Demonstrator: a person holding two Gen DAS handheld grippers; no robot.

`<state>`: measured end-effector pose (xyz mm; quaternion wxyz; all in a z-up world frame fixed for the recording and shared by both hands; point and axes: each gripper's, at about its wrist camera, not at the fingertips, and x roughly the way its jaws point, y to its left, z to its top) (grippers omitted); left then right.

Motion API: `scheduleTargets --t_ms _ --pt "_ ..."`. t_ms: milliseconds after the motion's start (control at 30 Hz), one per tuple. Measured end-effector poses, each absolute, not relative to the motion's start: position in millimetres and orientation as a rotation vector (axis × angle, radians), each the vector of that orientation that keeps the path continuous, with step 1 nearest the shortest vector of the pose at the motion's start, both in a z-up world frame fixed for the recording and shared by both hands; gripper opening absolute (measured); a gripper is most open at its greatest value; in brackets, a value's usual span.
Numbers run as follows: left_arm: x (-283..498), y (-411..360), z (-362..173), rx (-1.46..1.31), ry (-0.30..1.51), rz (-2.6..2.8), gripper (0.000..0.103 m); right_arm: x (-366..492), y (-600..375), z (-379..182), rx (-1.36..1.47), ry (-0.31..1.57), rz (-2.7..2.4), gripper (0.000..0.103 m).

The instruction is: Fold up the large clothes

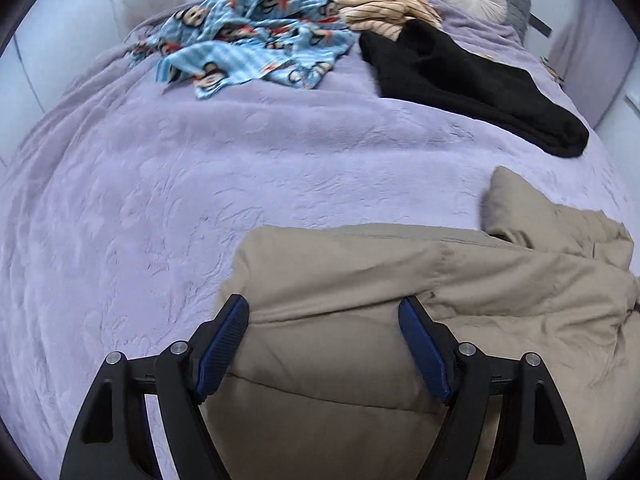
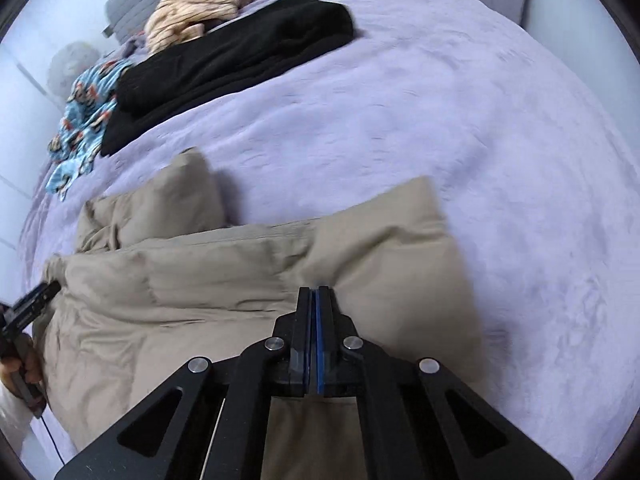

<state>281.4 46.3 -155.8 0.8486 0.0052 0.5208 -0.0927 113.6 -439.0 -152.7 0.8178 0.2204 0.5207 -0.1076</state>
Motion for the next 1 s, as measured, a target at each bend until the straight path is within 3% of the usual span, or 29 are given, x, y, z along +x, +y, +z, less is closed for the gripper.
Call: scheduleTargets --t_ms 200,300,400,667,733,867,1000 --pt "295 38 -184 -0.007 1.121 -0.166 0.086 114 -469 -191 0.658 1.107 -0.297 0.000" --pt "303 42 -193 -0.043 1.150 -0.135 0.098 123 -469 -197 0.638 1.119 -0.316 0.000" --pt "301 56 -190 -0.113 1.180 -0.100 0.099 126 -470 -198 0.644 1.125 -0.324 0.000" --pt "262 49 -133 0.087 1.114 -0.106 0.099 102 -458 -154 0.646 1.096 -0.316 0.005" --pt "251 46 -121 0.101 1.110 -0.116 0.099 91 -450 -141 0.658 1.077 -0.302 0.010" --pt "223 44 -105 0.091 1.117 -0.128 0.099 58 -434 -120 0.705 1.029 -0.303 0.046" --pt "194 41 -101 0.104 1.139 -0.143 0.099 25 -415 -108 0.753 1.010 -0.284 0.046"
